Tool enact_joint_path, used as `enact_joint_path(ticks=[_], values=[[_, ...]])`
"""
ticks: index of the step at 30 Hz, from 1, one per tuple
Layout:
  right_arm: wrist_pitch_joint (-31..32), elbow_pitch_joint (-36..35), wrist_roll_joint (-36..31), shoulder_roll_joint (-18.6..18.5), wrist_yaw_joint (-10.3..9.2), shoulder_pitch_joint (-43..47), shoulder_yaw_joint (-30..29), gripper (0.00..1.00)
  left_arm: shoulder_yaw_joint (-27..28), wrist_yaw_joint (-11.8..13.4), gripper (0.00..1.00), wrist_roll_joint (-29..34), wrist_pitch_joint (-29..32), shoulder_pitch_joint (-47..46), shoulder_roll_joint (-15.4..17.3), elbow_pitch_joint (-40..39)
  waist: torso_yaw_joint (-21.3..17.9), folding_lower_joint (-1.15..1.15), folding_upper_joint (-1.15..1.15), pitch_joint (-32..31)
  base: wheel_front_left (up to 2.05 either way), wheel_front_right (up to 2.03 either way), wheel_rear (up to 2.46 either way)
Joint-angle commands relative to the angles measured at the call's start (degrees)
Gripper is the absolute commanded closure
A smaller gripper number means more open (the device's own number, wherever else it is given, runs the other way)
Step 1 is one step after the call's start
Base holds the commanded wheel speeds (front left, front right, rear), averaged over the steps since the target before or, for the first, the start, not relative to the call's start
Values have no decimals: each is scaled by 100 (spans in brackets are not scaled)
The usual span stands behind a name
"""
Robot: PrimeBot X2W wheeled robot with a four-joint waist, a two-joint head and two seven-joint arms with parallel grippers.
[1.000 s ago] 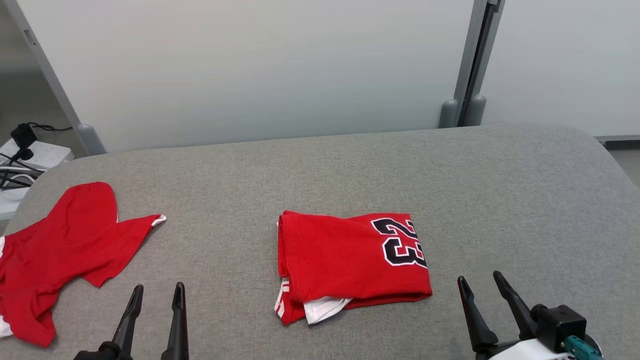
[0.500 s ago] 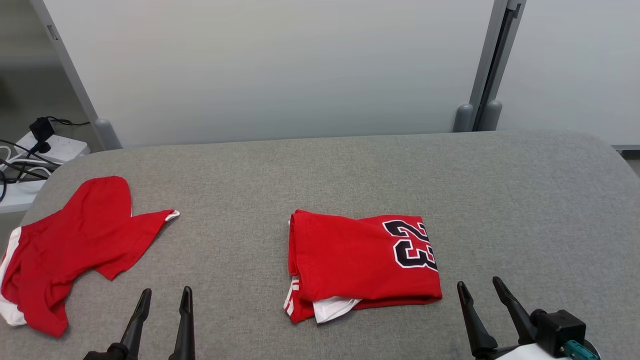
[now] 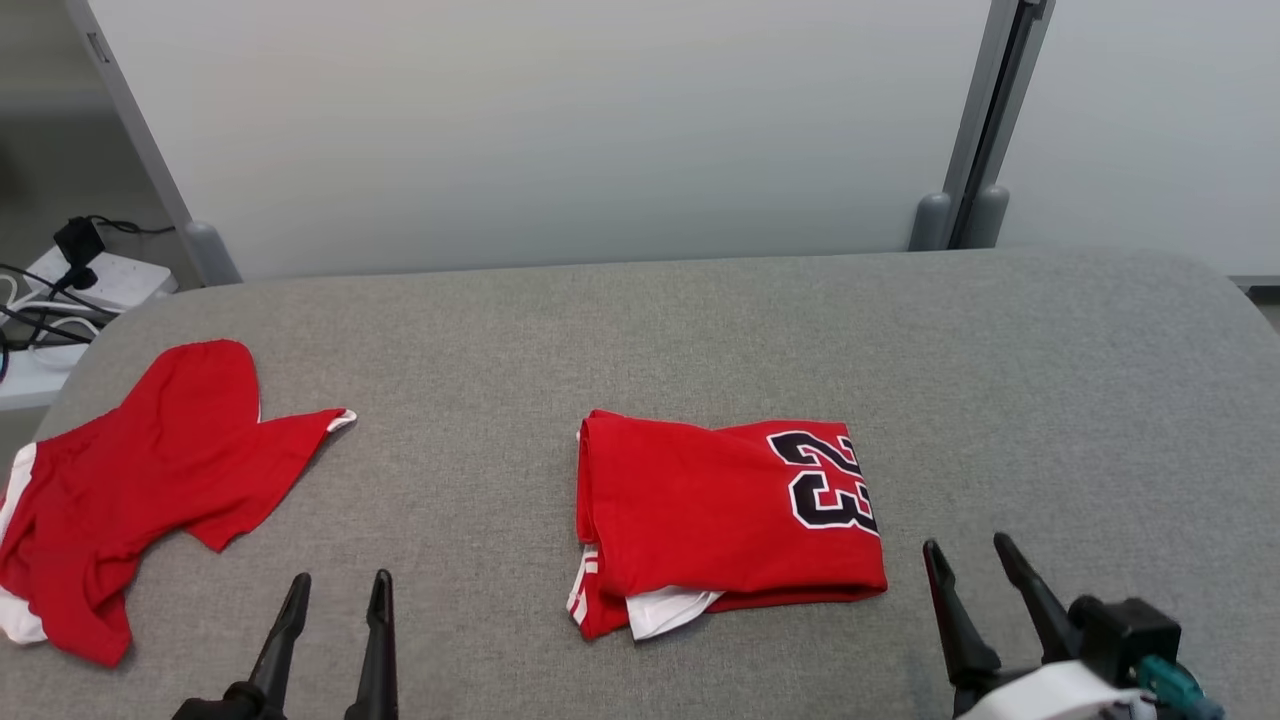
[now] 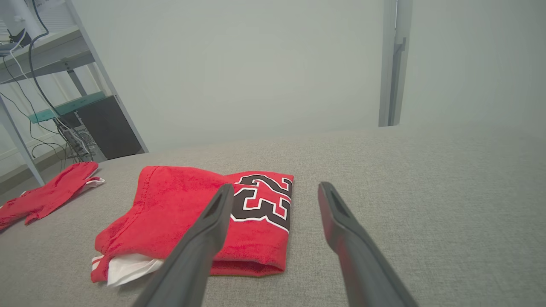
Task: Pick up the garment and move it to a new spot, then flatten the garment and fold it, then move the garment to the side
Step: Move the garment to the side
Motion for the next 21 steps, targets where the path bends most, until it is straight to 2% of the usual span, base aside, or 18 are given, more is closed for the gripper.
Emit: enact_joint_path(ticks=[1, 8, 18, 21], values=[[-75, -27, 96, -6, 0, -413, 71, 0, 100, 33, 0, -62, -34, -338, 17, -147, 8, 0, 0, 72, 0, 0, 0], [-75, 832, 770, 6, 0, -1153, 278, 0, -149, 27, 0, -96, -34, -549, 17, -112, 191, 0, 0, 329, 0, 0, 0], [-75, 2772, 1583, -34, 0, -2356, 635, 0, -412, -93, 0, -46, -34, -1013, 17, -17, 597, 0, 0, 796, 0, 0, 0], [-62, 3173, 1626, -109, 0, -2571, 806, 0, -449, -116, 0, -40, -34, -1092, 17, 4, 650, 0, 0, 879, 0, 0, 0]])
